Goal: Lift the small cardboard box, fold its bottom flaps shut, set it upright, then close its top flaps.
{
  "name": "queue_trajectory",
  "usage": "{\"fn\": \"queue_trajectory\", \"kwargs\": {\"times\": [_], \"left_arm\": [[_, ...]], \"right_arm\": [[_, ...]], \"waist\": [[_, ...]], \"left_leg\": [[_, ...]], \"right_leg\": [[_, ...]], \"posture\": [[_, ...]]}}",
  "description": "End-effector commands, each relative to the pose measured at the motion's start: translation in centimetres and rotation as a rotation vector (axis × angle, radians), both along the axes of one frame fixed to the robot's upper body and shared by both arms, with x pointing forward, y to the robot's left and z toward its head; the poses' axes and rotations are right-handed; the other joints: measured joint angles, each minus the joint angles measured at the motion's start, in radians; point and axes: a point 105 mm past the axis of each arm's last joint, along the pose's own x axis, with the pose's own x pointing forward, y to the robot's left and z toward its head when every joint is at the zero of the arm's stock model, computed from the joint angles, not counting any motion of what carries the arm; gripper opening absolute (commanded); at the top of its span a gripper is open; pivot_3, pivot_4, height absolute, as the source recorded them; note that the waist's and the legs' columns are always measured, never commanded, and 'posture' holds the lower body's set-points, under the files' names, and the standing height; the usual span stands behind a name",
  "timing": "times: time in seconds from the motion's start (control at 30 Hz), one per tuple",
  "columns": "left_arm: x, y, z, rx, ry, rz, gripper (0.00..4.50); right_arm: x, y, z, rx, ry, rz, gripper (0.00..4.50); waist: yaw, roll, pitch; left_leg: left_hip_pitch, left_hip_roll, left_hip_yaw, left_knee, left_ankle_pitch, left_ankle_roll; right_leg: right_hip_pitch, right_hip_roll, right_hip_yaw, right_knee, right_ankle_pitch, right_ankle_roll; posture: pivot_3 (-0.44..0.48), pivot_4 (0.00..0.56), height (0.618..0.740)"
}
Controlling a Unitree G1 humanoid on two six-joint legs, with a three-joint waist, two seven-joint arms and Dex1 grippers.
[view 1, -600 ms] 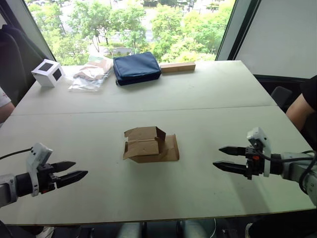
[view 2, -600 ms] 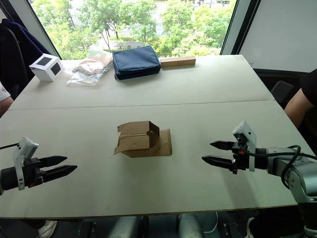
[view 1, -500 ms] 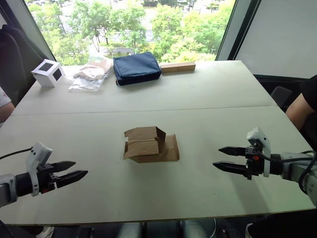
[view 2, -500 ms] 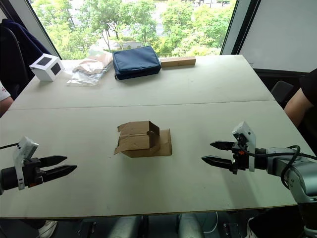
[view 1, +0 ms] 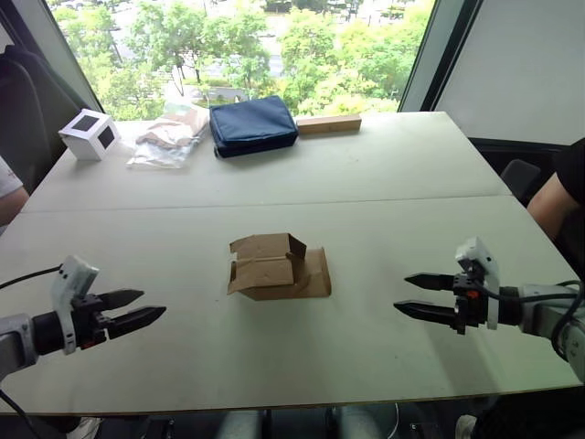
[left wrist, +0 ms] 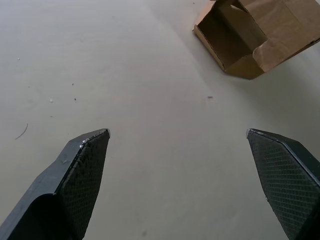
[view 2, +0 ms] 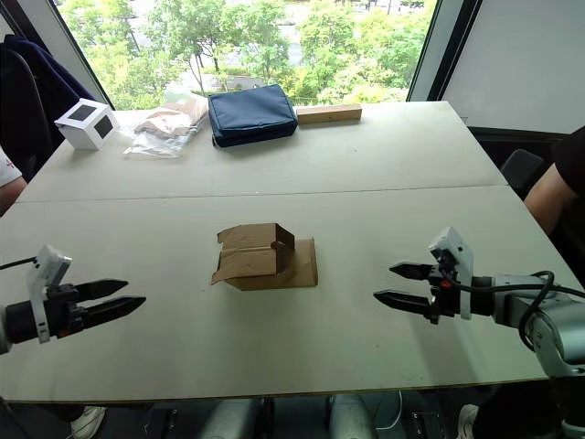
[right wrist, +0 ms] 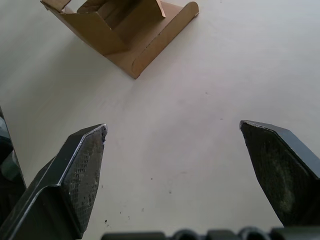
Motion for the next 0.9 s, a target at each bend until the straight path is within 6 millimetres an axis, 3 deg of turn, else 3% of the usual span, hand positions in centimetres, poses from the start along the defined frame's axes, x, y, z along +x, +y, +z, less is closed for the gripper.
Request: {"fn": "queue_trajectory", "kwargs": {"times": [0.03, 0.27, 0.5, 0.9], "left_arm": [[0.2, -0.4, 0.6, 0.01, -0.029, -0.02, 4.5], [0.9, -0.7, 0.4, 0.049, -0.054, -0.013, 4.5], [2.1, 0.1, -0.4, 0.231, -0.156, 0.017, 4.5], [2.8, 1.0, 1.1, 0.162, -0.159, 0.008, 4.5]], "right_arm": [[0.2, -0.3, 1.0, -0.01, -0.044, -0.006, 4.47], [0.5, -0.4, 0.5, -0.043, -0.045, -0.042, 4.47], [1.2, -0.9, -0.3, -0.088, -0.081, -0.075, 4.47], [2.2, -1.8, 0.4, -0.091, -0.15, -0.102, 4.47]], "waist": [[0.0, 0.0, 0.0], [0.0, 0.0, 0.0], [0.001, 0.0, 0.0], [0.0, 0.0, 0.0]], "left_leg": [[0.0, 0.0, 0.0, 0.0, 0.0, 0.0], [0.0, 0.0, 0.0, 0.0, 0.0, 0.0], [0.0, 0.0, 0.0, 0.0, 0.0, 0.0], [0.0, 0.0, 0.0, 0.001, 0.0, 0.0]], "right_leg": [[0.0, 0.0, 0.0, 0.0, 0.0, 0.0], [0.0, 0.0, 0.0, 0.0, 0.0, 0.0], [0.0, 0.0, 0.0, 0.0, 0.0, 0.0], [0.0, 0.0, -0.001, 0.0, 0.0, 0.001]], "posture": [[0.0, 0.15, 0.737], [0.0, 0.15, 0.737], [0.0, 0.15, 0.737], [0.0, 0.15, 0.737]]}}
